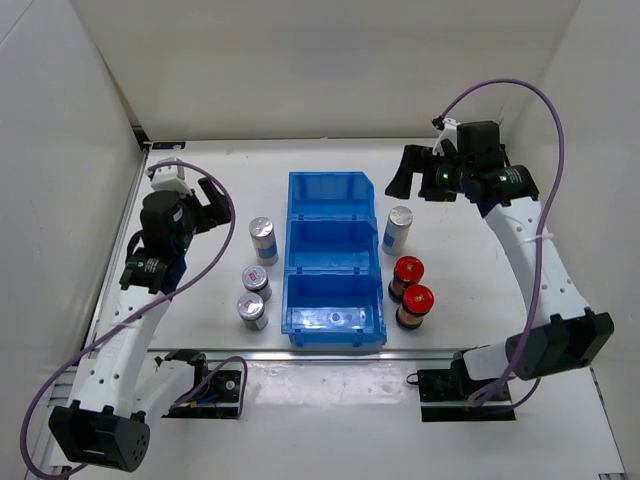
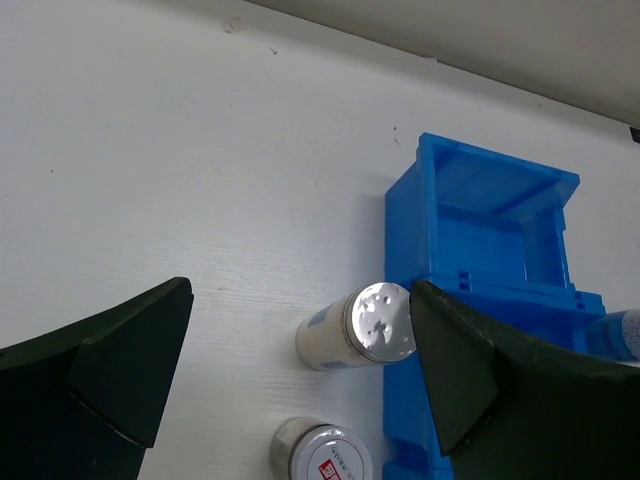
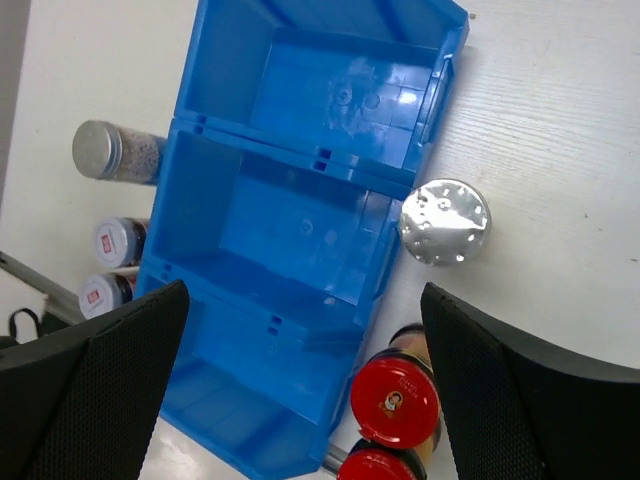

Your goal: Organize the condiment bottles

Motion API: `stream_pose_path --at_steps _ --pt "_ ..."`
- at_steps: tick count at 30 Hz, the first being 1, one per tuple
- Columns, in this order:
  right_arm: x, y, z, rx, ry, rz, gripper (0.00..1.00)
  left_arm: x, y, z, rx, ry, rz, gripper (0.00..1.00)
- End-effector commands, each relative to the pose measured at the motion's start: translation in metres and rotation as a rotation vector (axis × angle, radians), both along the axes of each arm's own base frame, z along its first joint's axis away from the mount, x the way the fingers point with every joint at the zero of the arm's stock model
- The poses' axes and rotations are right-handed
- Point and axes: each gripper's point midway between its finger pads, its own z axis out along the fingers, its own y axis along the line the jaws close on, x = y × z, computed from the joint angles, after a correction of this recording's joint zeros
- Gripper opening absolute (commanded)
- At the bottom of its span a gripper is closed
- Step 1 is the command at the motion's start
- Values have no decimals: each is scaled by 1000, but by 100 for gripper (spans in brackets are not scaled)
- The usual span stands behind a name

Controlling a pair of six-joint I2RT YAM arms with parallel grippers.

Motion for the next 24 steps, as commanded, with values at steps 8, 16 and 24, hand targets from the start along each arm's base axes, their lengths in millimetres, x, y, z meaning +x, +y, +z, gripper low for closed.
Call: stream_pose_path --at_steps 8,16,24 --pt "12 4 -68 -32 264 46 100 1 -9 10 10 1 -55 100" --pt "32 -26 -134 -346 320 -140 100 3 -9 2 14 30 -55 100" --pt "31 -35 -163 -466 337 -192 100 3 -7 2 16 29 -46 100"
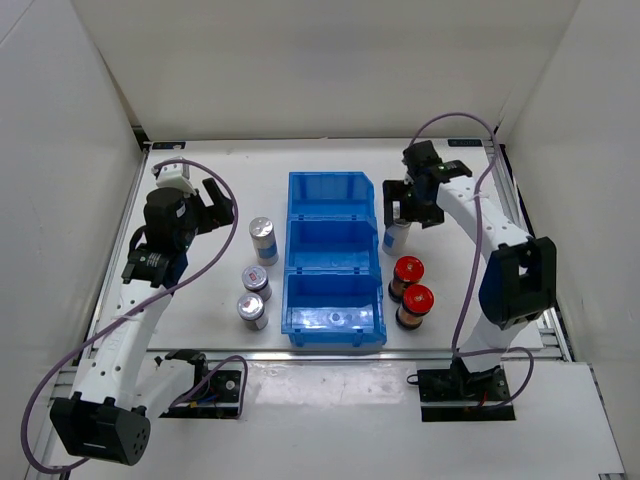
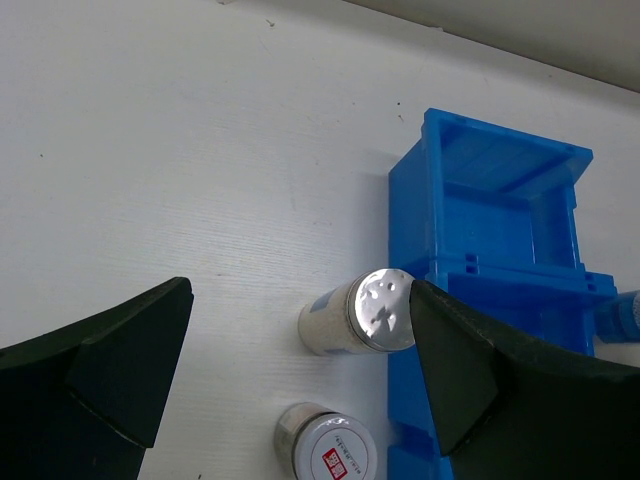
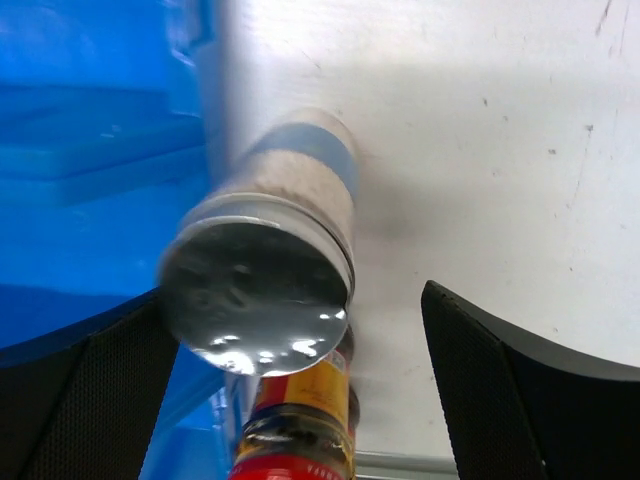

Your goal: Organize the condiment bottles

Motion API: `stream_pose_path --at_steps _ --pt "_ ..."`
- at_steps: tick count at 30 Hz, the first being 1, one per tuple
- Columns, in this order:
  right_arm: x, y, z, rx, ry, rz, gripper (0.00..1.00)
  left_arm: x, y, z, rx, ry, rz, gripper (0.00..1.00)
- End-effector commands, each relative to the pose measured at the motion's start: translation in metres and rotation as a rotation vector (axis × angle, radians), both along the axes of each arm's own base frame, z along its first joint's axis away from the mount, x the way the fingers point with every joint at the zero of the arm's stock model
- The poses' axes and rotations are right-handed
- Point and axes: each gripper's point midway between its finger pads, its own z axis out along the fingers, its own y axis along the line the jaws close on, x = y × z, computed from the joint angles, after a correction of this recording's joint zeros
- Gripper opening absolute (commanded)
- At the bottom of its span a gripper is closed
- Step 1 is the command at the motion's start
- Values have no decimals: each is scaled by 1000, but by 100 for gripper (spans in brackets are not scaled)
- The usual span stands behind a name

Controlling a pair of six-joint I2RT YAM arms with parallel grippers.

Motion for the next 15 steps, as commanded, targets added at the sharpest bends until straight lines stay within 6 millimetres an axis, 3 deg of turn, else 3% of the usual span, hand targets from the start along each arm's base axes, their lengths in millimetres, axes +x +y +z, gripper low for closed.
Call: stream_pose_path --at_steps 1,7,15 --pt "2 -4 -7 -82 -23 -19 100 0 -2 17 1 -34 -11 100" --pt "11 -1 -10 -97 -35 -19 98 2 -2 13 3 -24 -11 100" --pt "20 3 -24 -111 0 -17 75 2 -2 13 3 -24 -11 100"
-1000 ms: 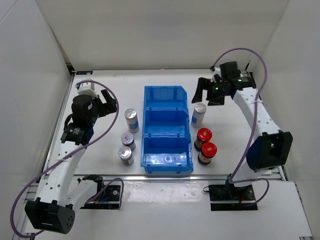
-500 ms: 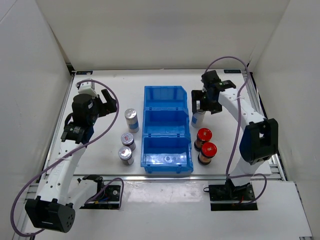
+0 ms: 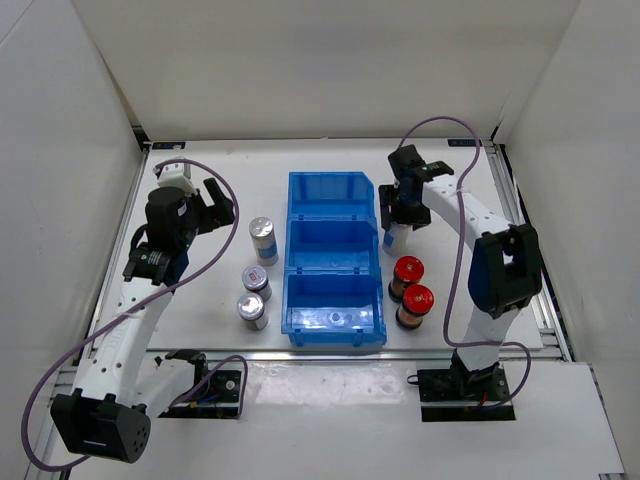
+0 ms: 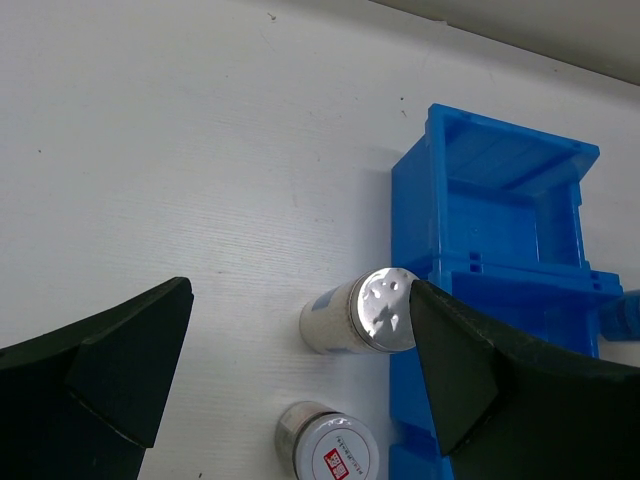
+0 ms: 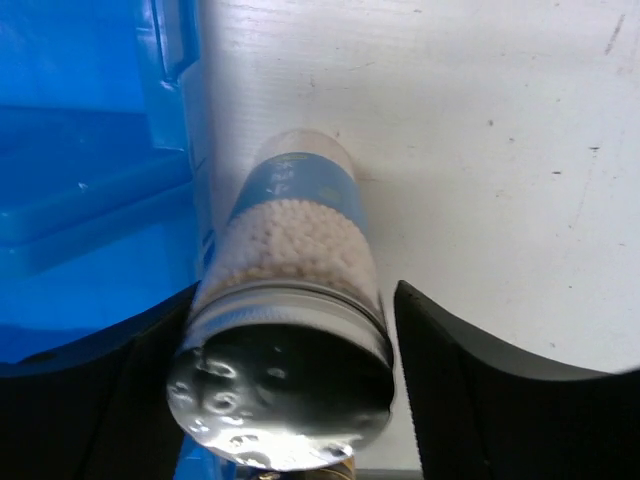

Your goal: Organize the condiment bottles

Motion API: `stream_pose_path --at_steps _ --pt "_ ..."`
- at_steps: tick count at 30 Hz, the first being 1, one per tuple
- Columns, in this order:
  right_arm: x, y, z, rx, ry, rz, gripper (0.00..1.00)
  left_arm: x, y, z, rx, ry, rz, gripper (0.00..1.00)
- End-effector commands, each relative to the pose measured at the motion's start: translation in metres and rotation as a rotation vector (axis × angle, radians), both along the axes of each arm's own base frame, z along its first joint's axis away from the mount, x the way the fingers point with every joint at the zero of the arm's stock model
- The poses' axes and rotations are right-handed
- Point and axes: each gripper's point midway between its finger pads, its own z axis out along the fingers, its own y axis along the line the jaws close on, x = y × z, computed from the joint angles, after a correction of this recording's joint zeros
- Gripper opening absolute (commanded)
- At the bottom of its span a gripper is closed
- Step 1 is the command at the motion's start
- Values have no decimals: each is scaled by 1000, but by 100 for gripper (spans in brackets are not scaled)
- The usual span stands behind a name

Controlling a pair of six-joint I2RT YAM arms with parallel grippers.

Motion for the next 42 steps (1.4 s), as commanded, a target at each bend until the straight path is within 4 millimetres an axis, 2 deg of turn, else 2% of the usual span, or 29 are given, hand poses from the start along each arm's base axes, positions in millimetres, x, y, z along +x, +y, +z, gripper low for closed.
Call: stream_pose_path --at_steps 1,5,6,8,9,10,11,12,13,16,18,22,23,24,25,26,30,31,34,36,38,40,42 --pt "16 1 11 -7 -47 -5 73 0 -2 18 1 -37 -11 100" --pt "18 1 13 -10 -49 4 60 0 -2 18 1 -37 -11 100" --pt "25 1 21 -14 -78 -2 50 0 -2 18 1 -37 -11 100" --pt "26 -5 30 -41 -100 -17 42 0 -2 18 1 -37 -11 100" --pt "28 -3 40 -43 -131 -14 36 0 -2 18 1 -37 -11 100" --pt "31 -6 57 -45 -179 -26 34 0 -2 18 1 -37 -11 100" --pt "31 0 67 -53 -210 -15 31 0 -2 18 1 -37 -11 100" --pt "34 -2 87 -72 -270 -20 26 0 -2 18 1 -37 -11 100" --pt "36 -2 93 -88 -298 -13 24 0 -2 18 1 -37 -11 100" --pt "44 15 129 -79 -403 15 22 1 -2 15 2 -28 -11 100" --pt "50 31 147 -67 -450 62 22 1 -2 15 2 -28 -11 100" --pt "63 59 160 -49 -491 111 22 1 -2 15 2 -28 -11 100" --pt "67 67 153 -52 -479 123 22 1 -2 15 2 -28 -11 100" --pt "72 72 158 -40 -492 135 22 3 -2 12 4 -19 -11 100" --pt "74 75 154 -38 -480 142 22 3 -2 12 4 -19 -11 100" --pt "78 82 142 -30 -453 158 22 3 -2 12 4 -19 -11 100" --pt "86 99 117 1 -399 184 22 3 -2 12 4 -19 -11 100" --pt "87 103 105 8 -371 184 22 4 -2 9 5 -10 -11 100" --pt "87 112 86 31 -322 191 22 6 -3 10 5 -10 -11 100" --pt "88 117 82 53 -313 195 22 6 -4 10 2 -9 -19 100" --pt "89 118 66 40 -285 197 22 8 -4 7 4 1 -20 100" --pt "89 120 60 47 -270 194 23 7 -6 7 0 2 -30 100" --pt "89 122 48 43 -245 199 29 8 -8 4 -2 11 -38 100"
